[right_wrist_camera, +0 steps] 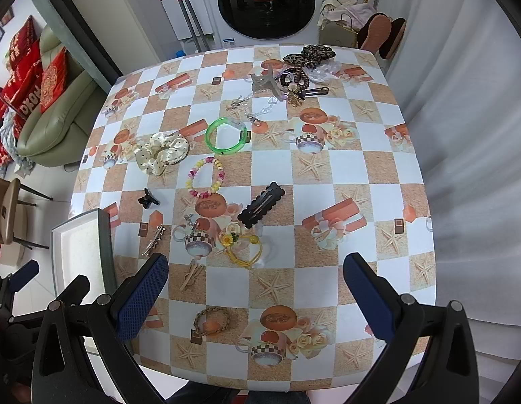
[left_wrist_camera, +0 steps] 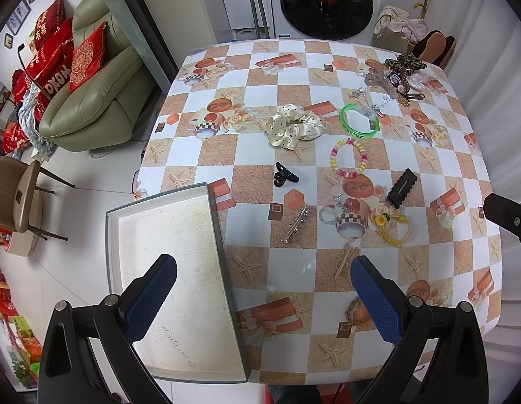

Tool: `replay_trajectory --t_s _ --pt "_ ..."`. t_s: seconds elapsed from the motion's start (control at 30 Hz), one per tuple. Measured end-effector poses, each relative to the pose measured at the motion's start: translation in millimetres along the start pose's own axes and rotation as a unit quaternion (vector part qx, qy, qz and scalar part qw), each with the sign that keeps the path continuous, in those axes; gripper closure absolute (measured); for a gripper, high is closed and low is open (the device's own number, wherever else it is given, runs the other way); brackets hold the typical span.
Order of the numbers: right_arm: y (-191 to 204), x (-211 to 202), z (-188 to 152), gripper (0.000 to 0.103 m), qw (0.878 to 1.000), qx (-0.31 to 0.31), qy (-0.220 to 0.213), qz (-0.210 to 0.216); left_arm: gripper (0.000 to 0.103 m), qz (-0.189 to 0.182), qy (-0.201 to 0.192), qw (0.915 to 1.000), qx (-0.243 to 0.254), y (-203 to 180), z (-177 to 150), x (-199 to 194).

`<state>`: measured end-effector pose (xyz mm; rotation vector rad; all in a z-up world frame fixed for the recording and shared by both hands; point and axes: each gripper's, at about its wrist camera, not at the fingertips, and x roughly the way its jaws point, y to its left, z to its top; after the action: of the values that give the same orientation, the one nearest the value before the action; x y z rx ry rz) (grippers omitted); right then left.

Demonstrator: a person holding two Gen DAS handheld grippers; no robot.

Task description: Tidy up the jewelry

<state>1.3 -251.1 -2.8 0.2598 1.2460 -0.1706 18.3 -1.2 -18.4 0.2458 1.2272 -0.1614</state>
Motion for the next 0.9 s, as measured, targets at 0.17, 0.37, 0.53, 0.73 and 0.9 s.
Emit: replay_trajectory --t_s 0.17,0.37,0.53,0.73,0.9 --pt "0.1 0.7 -0.8 0.0 1.0 0.001 0.001 0.001 0.0 0.0 0.0 1.0 0.0 0.0 0.8 -0.3" --pt "0.1 0.8 -0.8 0.0 1.0 0.0 0.0 0.0 0.0 0.0 0.001 1.0 0.0 -0.1 0.2 0.0" --pt "0.3 0.5 -0.3 0.0 1.0 0.001 0.001 0.0 0.0 0.0 0.001 1.0 0.0 -0.4 0.2 0.2" --pt "-0.4 1.8 -0.5 0.0 1.0 0.001 0.001 0.0 0.0 0.0 0.001 1.0 0.0 -0.1 0.8 -0.2" --pt "-1.0 3.4 -0.7 0.0 1.0 0.002 0.002 0.0 0.0 -0.002 0.002 1.0 0.0 -0.6 0.6 0.9"
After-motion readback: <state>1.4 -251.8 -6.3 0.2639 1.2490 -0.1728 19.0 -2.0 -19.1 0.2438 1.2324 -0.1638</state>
